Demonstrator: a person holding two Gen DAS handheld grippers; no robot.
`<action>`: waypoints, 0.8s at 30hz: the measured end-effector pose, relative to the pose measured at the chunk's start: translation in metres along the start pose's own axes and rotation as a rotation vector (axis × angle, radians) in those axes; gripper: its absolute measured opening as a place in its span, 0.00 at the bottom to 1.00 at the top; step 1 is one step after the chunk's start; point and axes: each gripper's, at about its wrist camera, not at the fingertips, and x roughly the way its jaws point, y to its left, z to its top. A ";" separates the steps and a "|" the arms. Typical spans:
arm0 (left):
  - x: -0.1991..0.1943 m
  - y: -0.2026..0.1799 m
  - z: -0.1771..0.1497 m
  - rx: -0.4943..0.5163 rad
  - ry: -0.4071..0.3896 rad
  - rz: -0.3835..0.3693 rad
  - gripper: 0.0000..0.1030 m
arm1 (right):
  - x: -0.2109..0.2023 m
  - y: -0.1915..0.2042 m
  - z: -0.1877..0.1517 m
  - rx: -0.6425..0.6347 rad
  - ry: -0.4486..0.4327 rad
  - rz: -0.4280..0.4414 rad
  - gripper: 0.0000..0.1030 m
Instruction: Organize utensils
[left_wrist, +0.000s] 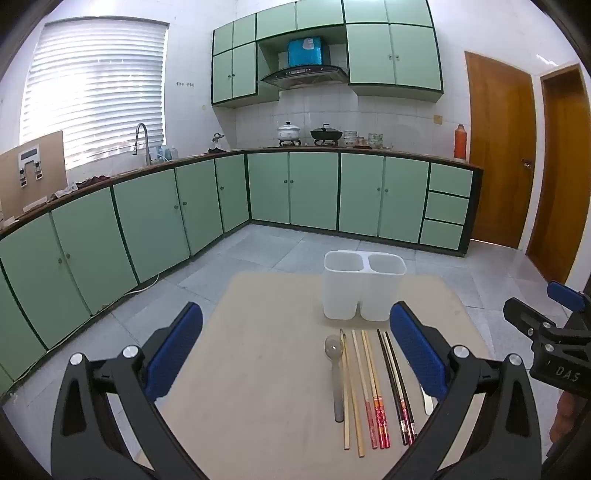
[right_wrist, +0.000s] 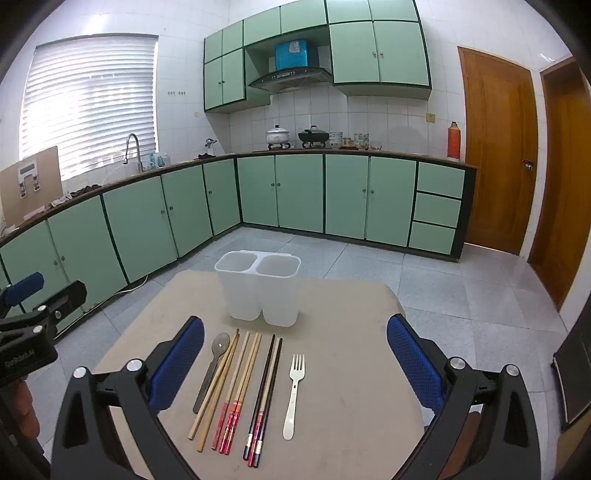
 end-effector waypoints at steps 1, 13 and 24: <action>0.001 0.000 0.000 0.000 0.009 0.001 0.95 | 0.000 0.000 0.000 0.000 -0.003 0.001 0.94; 0.007 0.004 -0.002 -0.001 0.004 0.010 0.95 | 0.000 0.000 0.000 -0.003 -0.002 -0.001 0.94; 0.003 0.007 0.000 0.000 -0.002 0.021 0.95 | 0.000 -0.001 0.000 -0.001 -0.003 -0.002 0.94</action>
